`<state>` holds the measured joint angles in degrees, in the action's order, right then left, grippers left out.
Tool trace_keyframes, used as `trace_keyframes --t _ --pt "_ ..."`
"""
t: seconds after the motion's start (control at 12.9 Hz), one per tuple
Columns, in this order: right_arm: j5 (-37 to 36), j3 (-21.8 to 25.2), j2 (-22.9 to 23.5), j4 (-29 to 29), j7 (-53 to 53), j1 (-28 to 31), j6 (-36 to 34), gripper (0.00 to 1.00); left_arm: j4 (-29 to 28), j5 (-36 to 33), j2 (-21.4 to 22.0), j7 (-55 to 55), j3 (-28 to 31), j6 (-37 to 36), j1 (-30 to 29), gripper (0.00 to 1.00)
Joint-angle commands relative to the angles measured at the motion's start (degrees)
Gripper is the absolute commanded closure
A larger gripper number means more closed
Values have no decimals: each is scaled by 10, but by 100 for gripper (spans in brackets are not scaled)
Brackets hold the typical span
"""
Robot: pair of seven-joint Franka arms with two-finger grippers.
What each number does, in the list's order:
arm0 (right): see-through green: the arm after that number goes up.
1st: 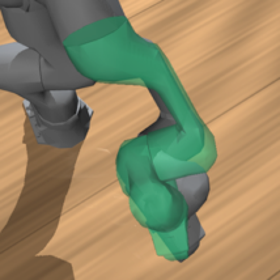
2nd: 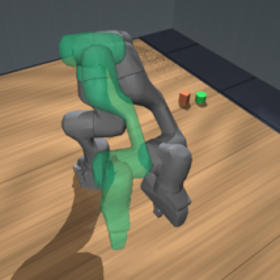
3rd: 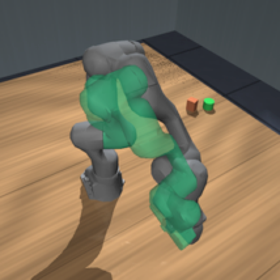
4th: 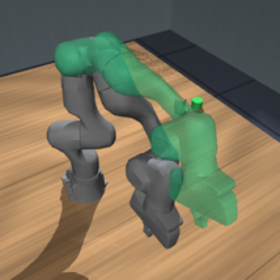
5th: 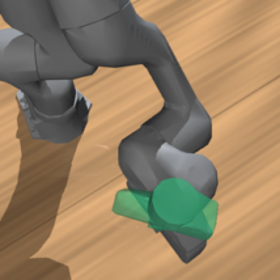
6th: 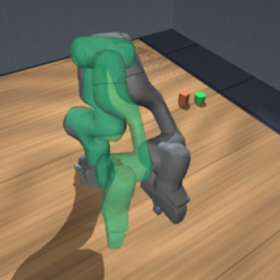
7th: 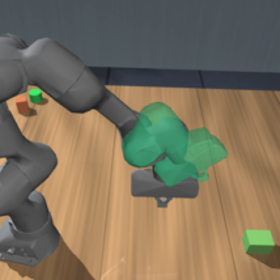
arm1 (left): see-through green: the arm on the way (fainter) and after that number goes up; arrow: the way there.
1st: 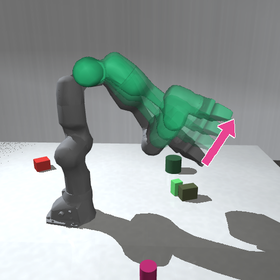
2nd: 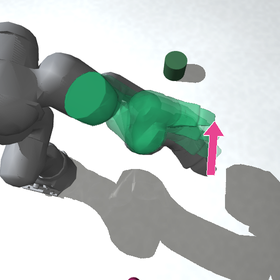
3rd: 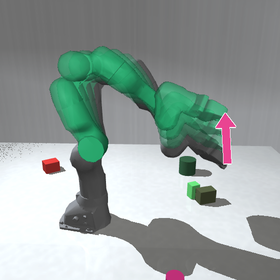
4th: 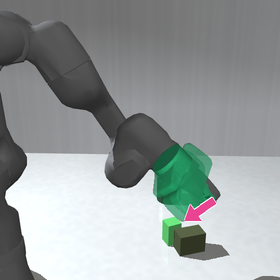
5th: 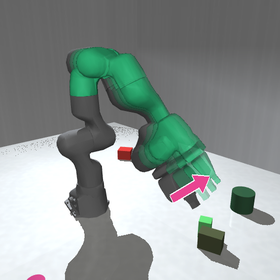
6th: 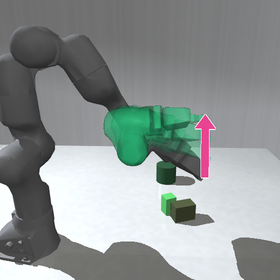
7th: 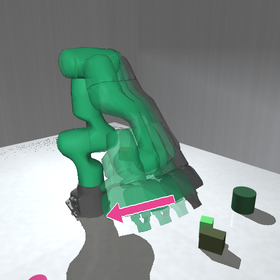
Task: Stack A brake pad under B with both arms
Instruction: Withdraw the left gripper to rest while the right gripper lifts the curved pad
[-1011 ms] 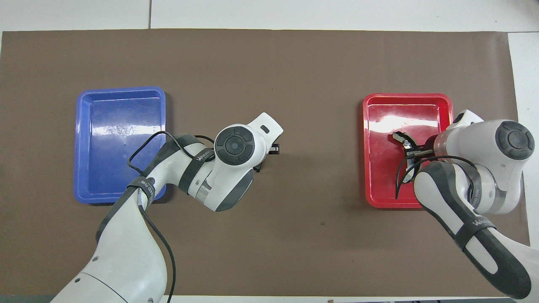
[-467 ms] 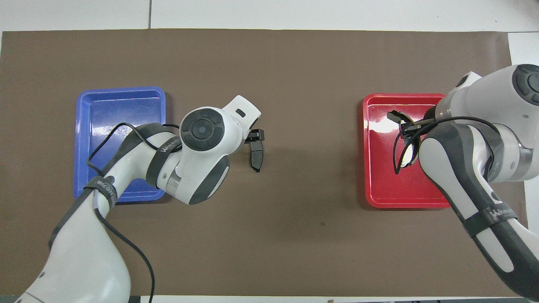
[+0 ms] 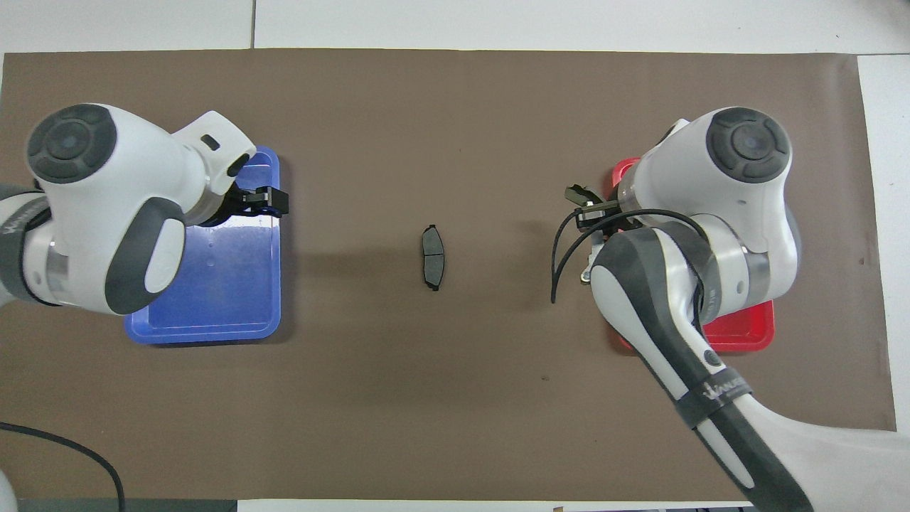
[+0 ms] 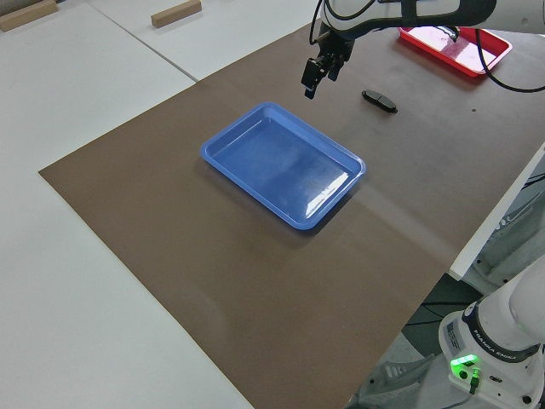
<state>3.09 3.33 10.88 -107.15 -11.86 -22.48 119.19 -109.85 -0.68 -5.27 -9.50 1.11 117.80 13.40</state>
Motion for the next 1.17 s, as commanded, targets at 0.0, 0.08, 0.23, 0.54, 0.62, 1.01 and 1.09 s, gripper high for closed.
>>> trace_keyframes --t 0.0,0.08,0.23,0.54,0.62,1.01,1.09 --pt "4 -1 70 88 -67 -51 -21 100 -11 7 45 76 -8 -47 -51 2" --pt "4 -1 94 117 -86 -64 -25 100 -4 20 54 93 -6 -61 -69 2" --pt "4 -1 138 165 -129 -99 -13 100 42 26 59 122 -5 -128 -96 2" --pt "3 -8 177 193 -165 -133 27 100 142 33 50 142 -4 -236 -117 2" --pt "3 -12 182 191 -167 -134 40 100 155 36 49 143 -4 -252 -122 2" --pt "-3 -15 182 155 -148 -137 58 100 129 34 69 142 -6 -261 -130 2" --pt "-3 -15 180 145 -140 -136 64 100 129 34 70 141 -6 -265 -130 2"
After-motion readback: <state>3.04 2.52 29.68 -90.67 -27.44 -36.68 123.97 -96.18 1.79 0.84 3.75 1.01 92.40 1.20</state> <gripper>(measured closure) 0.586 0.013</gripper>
